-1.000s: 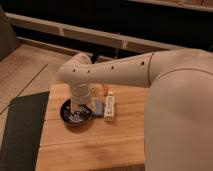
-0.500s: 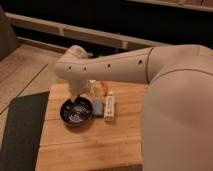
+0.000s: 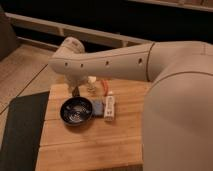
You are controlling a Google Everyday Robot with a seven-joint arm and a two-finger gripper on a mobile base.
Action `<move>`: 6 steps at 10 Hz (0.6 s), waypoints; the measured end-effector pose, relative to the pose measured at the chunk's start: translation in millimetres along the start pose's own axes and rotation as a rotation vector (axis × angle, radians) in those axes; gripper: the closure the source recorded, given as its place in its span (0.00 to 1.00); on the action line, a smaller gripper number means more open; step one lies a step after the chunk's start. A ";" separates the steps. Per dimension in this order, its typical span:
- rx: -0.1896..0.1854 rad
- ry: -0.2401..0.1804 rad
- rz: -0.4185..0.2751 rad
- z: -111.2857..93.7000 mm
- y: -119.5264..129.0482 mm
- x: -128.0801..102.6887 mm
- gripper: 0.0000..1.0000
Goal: Wipe the white sponge on the table
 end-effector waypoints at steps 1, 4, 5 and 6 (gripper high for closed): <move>-0.016 0.004 0.035 7.8 -9.1 4.0 0.35; -0.110 -0.026 0.132 21.9 -28.1 3.5 0.35; -0.164 -0.028 0.135 31.3 -28.6 6.6 0.35; -0.196 -0.023 0.131 38.6 -26.9 10.6 0.35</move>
